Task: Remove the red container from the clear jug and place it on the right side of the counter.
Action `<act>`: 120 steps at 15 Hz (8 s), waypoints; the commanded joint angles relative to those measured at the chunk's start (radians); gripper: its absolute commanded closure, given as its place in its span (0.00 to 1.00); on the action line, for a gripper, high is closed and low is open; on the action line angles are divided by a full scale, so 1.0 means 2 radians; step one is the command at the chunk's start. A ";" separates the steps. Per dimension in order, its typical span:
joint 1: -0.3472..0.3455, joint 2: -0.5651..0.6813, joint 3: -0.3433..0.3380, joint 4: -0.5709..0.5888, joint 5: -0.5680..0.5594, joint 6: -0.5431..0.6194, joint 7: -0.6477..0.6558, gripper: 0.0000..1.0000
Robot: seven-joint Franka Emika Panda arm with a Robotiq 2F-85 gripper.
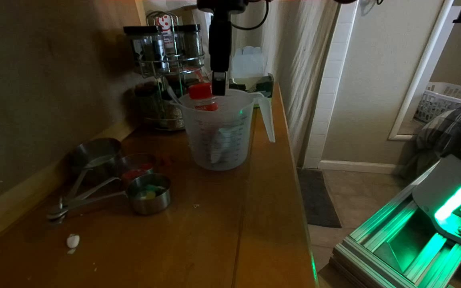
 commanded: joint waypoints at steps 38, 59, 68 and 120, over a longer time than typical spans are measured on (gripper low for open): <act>0.046 0.035 0.025 -0.006 0.056 0.139 -0.019 0.00; 0.080 -0.075 -0.026 -0.035 0.130 0.091 -0.075 0.65; 0.042 -0.236 -0.074 -0.102 0.130 0.088 -0.002 0.65; -0.087 0.015 -0.100 -0.041 0.079 0.185 0.176 0.08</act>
